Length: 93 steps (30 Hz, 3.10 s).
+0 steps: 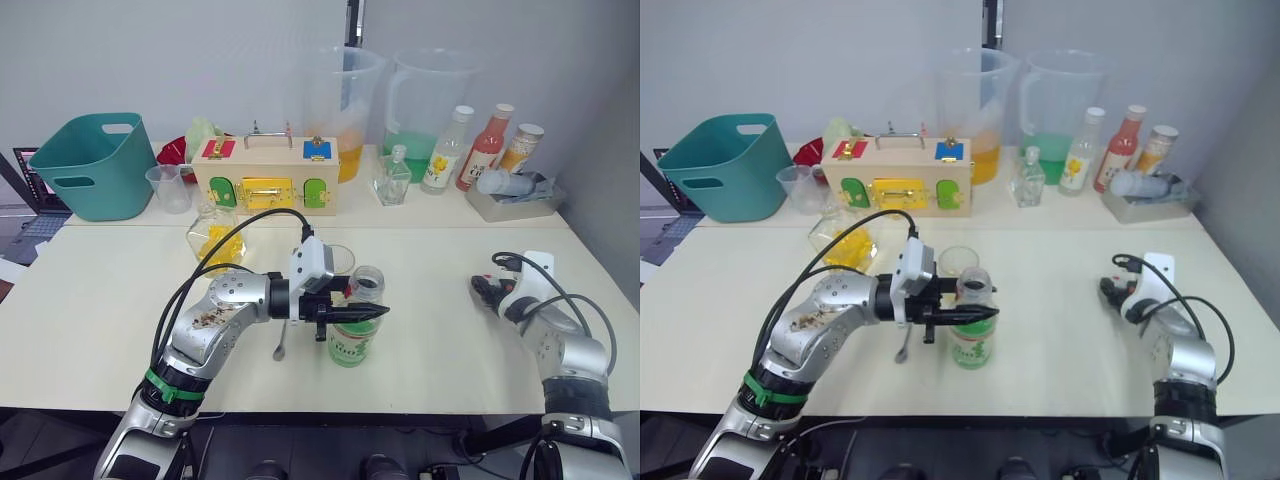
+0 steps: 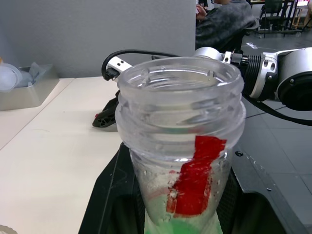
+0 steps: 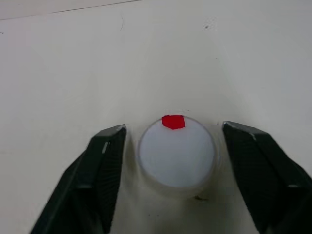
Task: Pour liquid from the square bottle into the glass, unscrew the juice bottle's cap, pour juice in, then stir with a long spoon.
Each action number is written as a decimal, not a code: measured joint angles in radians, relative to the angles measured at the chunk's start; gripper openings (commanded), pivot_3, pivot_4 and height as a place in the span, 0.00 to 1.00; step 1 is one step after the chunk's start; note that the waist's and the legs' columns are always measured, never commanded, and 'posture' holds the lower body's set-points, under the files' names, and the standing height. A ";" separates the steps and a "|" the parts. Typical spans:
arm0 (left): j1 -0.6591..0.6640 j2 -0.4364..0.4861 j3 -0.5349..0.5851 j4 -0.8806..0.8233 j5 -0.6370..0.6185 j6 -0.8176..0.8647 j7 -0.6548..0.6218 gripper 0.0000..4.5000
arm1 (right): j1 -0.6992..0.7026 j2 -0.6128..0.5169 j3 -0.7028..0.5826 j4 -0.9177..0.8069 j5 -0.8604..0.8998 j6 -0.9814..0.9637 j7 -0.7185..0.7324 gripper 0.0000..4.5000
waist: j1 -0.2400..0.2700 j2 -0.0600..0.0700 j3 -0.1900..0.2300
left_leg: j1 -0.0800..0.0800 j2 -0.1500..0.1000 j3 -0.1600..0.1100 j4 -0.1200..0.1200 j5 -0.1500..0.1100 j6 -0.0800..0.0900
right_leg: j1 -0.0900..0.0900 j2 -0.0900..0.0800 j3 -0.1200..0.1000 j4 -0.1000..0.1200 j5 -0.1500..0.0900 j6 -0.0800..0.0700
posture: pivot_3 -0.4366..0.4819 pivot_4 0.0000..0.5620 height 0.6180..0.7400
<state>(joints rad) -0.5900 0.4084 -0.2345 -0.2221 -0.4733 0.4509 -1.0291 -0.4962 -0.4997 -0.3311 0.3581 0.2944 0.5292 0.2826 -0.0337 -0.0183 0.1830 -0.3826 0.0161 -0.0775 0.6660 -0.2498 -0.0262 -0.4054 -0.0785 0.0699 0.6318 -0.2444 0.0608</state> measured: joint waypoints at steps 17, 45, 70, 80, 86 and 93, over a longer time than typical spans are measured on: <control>0.007 0.021 0.026 -0.013 -0.038 0.039 0.013 0.29 | -0.134 -0.278 0.038 -0.363 0.170 0.175 0.283 1.00 | -0.009 0.001 0.001 | -0.001 0.000 -0.001 -0.001 0.000 0.000 | 0.000 0.000 0.000 -0.001 0.000 0.000 | 0.48 0.27 0.92; 0.121 0.348 0.472 -0.168 -0.249 0.251 0.172 0.29 | -0.149 -0.507 0.266 -0.544 0.454 0.428 0.872 1.00 | 0.002 -0.002 0.004 | -0.004 0.001 0.000 -0.001 0.000 0.000 | -0.005 0.000 -0.001 -0.001 0.000 0.000 | 0.48 0.27 0.92; -0.403 0.044 0.163 0.735 0.287 -0.519 0.142 0.29 | -0.004 -0.471 0.162 -0.723 0.509 0.531 0.664 1.00 | 0.019 -0.004 0.005 | -0.018 -0.001 -0.001 0.009 0.000 0.000 | -0.020 0.000 -0.001 0.012 0.000 0.000 | 0.48 0.27 0.92; -0.536 0.013 0.015 1.129 0.638 -0.987 0.341 0.29 | 0.092 -0.437 0.023 -0.859 0.635 0.632 0.497 1.00 | 0.022 -0.004 0.006 | -0.019 -0.002 -0.001 0.011 0.000 0.000 | -0.020 -0.001 -0.001 0.014 0.000 0.000 | 0.48 0.27 0.92; -0.577 0.014 -0.059 1.237 0.822 -1.173 0.536 0.29 | 0.094 -0.437 -0.004 -0.872 0.679 0.635 0.447 1.00 | 0.021 -0.004 0.006 | -0.019 -0.002 -0.001 0.011 0.000 0.000 | -0.020 -0.001 -0.001 0.014 0.001 0.000 | 0.48 0.27 0.92; -0.584 0.025 -0.121 1.288 0.964 -1.285 0.712 0.29 | 0.111 -0.444 -0.007 -0.879 0.711 0.635 0.410 1.00 | 0.022 -0.004 0.006 | -0.019 -0.002 -0.001 0.011 0.000 0.000 | -0.020 -0.001 -0.001 0.015 0.001 0.001 | 0.48 0.27 0.92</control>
<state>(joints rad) -1.1737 0.4334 -0.3558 1.0658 0.4906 -0.8343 -0.3173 -0.3853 -0.9433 -0.3377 -0.5208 1.0053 1.1645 0.6929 -0.0121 -0.0228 0.1887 -0.4015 0.0140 -0.0790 0.6774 -0.2499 -0.0259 -0.4252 -0.0797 0.0691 0.6469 -0.2436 0.0614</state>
